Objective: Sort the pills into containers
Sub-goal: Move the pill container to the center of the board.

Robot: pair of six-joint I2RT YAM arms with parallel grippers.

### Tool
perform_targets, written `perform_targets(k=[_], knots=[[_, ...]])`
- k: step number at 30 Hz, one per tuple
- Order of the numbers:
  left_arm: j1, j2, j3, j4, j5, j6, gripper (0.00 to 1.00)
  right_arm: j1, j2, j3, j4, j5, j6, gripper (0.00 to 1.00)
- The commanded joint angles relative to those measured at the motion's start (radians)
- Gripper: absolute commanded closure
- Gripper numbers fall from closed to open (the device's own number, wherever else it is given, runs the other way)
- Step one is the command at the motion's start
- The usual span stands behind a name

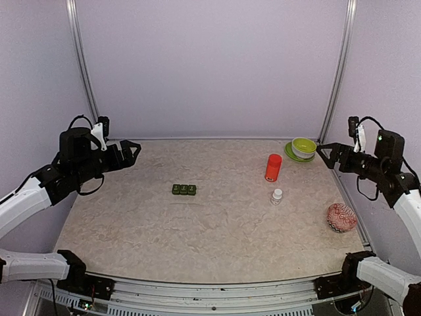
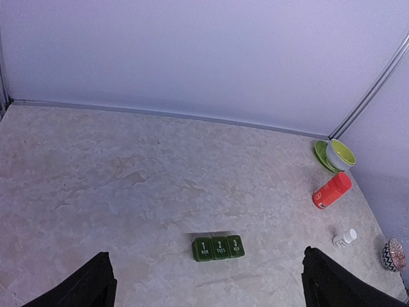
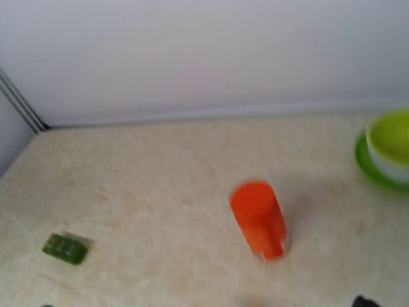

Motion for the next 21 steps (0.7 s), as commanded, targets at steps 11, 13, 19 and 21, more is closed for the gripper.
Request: perform_targets(k=[11, 13, 19, 21], knots=[[-0.125, 0.121, -0.05, 0.071, -0.088, -0.05, 0.01, 0.069, 0.11, -0.071, -0.108, 0.179, 0.035, 0.0], [-0.142, 0.143, -0.051, 0.077, -0.097, -0.054, 0.01, 0.107, 0.125, -0.077, -0.112, 0.231, 0.036, 0.0], [-0.188, 0.182, -0.057, 0.099, -0.118, -0.065, 0.01, 0.227, 0.188, -0.075, -0.129, 0.407, 0.049, 0.0], [-0.207, 0.194, -0.058, 0.105, -0.126, -0.072, 0.01, 0.271, 0.212, -0.068, -0.131, 0.463, 0.056, 0.0]])
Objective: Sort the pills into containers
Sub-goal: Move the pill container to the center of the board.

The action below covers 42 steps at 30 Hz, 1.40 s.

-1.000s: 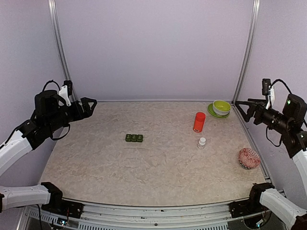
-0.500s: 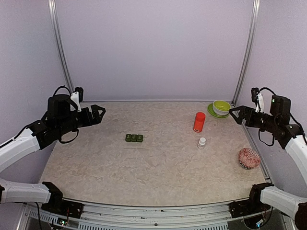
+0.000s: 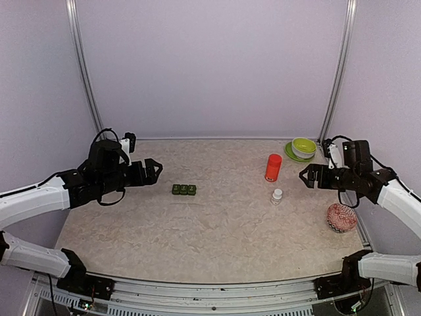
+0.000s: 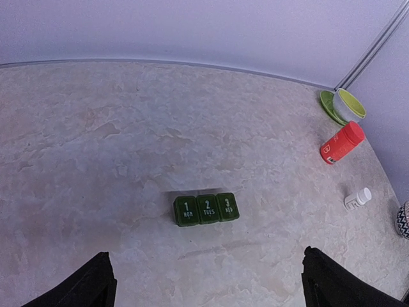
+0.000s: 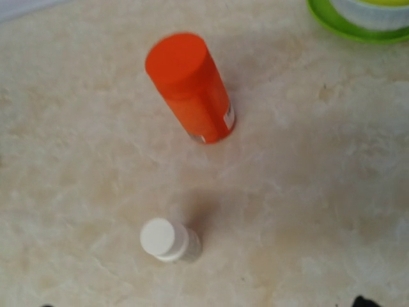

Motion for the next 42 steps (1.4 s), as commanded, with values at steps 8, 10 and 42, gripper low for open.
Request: perform_targets(k=[8, 10, 42], knots=[[-0.081, 0.073, -0.016, 0.075, -0.054, -0.031, 0.01, 0.244, 0.169, 0.044, -0.032, 0.364, 0.054, 0.0], [-0.089, 0.088, -0.021, 0.088, -0.047, -0.038, 0.01, 0.264, 0.202, 0.054, -0.023, 0.373, 0.062, 0.0], [-0.065, 0.436, 0.143, 0.137, -0.08, -0.013, 0.01, 0.352, 0.209, 0.013, 0.165, 0.127, -0.038, 0.0]])
